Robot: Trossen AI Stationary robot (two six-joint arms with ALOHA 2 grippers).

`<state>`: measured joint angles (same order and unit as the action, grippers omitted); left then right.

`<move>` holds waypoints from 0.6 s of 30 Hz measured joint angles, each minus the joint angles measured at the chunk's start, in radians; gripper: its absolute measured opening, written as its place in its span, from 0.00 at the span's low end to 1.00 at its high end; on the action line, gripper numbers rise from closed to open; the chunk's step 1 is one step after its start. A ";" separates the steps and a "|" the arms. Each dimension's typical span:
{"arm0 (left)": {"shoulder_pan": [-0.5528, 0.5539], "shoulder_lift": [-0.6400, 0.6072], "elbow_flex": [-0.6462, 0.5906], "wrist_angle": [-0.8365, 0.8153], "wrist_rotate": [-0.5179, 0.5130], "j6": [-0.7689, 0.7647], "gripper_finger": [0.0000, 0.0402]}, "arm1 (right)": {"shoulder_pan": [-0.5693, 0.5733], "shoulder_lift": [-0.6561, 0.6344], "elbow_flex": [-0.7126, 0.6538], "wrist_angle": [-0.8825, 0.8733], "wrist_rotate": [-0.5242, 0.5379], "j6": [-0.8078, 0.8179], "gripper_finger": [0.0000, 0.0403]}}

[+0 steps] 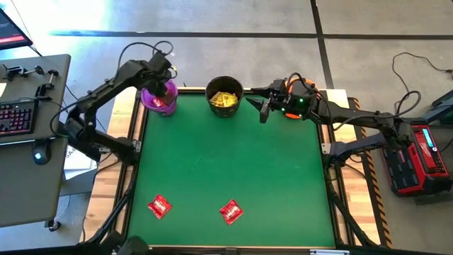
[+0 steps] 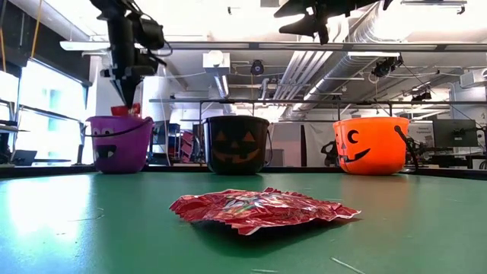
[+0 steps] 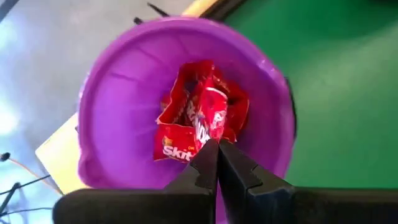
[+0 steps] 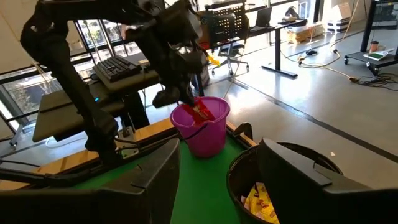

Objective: Sort candy by brand, put in halloween buckets
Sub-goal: Put the red candy pack into the violet bucket

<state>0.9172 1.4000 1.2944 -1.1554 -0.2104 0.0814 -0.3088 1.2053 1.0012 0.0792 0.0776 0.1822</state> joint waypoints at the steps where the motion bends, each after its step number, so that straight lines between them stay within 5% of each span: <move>1: 0.003 0.009 -0.007 0.003 0.000 0.001 0.00 | 0.000 0.000 0.000 0.000 0.000 0.000 0.51; 8: 0.021 0.035 -0.009 0.011 0.014 0.031 0.04 | 0.000 0.000 0.000 0.001 0.000 -0.007 0.51; 18: -0.053 -0.096 -0.009 -0.003 0.141 0.051 0.32 | 0.010 0.000 0.000 -0.014 0.000 -0.007 0.51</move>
<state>0.8646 1.3043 1.2854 -1.1586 -0.0694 0.1326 -0.2984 1.2053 1.0012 0.0651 0.0772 0.1755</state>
